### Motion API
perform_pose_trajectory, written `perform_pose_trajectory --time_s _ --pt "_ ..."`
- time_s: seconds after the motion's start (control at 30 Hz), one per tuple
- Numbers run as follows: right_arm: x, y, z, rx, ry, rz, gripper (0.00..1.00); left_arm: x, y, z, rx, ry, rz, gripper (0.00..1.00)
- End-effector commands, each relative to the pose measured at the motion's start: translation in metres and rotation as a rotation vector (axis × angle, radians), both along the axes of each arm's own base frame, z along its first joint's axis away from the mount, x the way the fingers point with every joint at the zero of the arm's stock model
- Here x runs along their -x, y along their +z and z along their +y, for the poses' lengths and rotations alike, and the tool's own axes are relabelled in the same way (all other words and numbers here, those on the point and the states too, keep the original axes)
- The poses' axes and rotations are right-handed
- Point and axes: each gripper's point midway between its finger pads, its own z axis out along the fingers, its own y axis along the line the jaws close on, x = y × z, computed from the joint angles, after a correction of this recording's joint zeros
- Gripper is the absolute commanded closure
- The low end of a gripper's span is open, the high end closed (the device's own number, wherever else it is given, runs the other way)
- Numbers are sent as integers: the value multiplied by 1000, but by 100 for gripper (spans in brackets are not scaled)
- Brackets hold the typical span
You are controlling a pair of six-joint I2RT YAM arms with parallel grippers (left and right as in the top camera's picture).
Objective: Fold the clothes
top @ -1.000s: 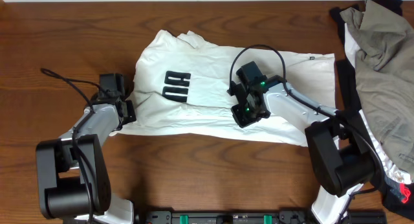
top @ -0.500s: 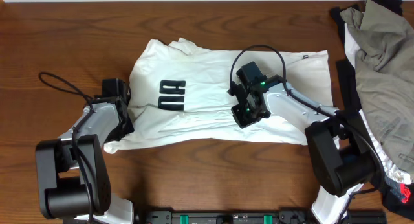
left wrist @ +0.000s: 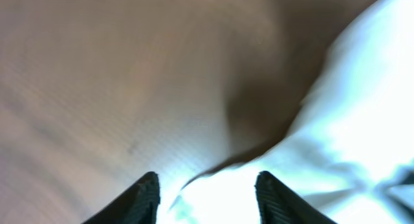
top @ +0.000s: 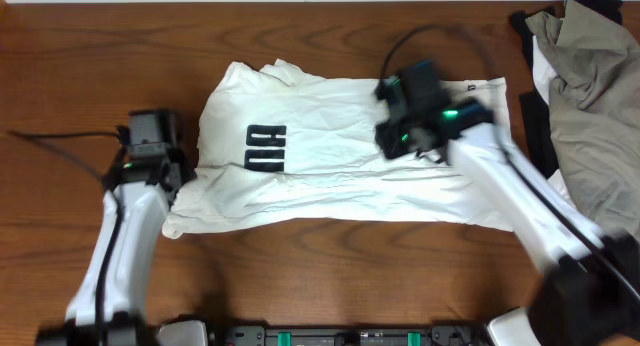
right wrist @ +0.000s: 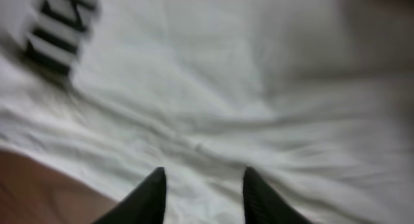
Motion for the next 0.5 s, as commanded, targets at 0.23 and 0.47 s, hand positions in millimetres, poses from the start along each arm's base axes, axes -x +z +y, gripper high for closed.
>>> perform_pose_trajectory --time_s 0.23,0.47 --pt "-10 31 -95 29 -265 -29 62 -81 85 -76 180 -397 -231 40" --pt "0 25 -106 48 -289 26 62 -171 66 -96 207 -437 -118 35"
